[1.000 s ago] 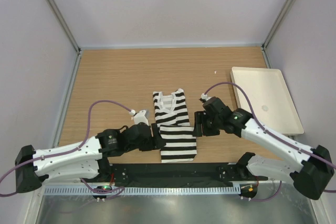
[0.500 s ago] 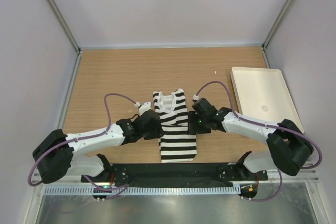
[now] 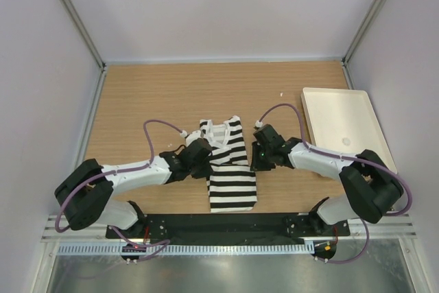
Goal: Fold and stack the tank tops
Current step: Fold the tank top
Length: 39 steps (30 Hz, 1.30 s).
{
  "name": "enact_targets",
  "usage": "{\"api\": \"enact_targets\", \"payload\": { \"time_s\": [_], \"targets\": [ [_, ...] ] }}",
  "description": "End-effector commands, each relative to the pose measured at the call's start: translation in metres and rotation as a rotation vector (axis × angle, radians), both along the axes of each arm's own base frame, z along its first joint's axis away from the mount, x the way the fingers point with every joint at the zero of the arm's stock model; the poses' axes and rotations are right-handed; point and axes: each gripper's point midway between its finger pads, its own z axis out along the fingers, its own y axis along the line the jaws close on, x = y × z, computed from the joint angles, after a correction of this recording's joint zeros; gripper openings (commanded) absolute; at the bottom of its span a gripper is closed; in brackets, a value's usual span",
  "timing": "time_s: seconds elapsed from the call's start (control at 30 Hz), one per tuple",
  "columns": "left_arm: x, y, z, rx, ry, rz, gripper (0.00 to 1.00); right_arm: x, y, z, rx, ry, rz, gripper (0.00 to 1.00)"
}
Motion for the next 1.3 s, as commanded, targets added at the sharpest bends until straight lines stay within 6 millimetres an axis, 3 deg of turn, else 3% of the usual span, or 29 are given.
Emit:
{"api": "enact_targets", "payload": {
  "time_s": [0.0,0.1,0.5,1.03,1.27],
  "targets": [
    [0.016,-0.015,0.017,-0.053,-0.057,-0.004,0.04,0.01,0.013,0.012,0.056,-0.041,0.03,0.17],
    [0.015,-0.015,0.019,-0.059,-0.059,-0.008,0.0,0.01,0.017,0.018,0.077,-0.045,0.046,0.02],
    [0.009,0.004,0.044,-0.119,-0.118,0.052,0.0,0.016,0.029,0.065,0.133,-0.136,0.071,0.01],
    [0.012,0.041,0.027,-0.001,-0.129,0.165,0.0,0.035,0.039,0.061,0.105,-0.144,0.08,0.01],
    [0.019,0.043,0.001,0.068,-0.094,0.148,0.03,0.044,0.037,0.031,0.026,-0.102,0.07,0.02]
  ]
}}
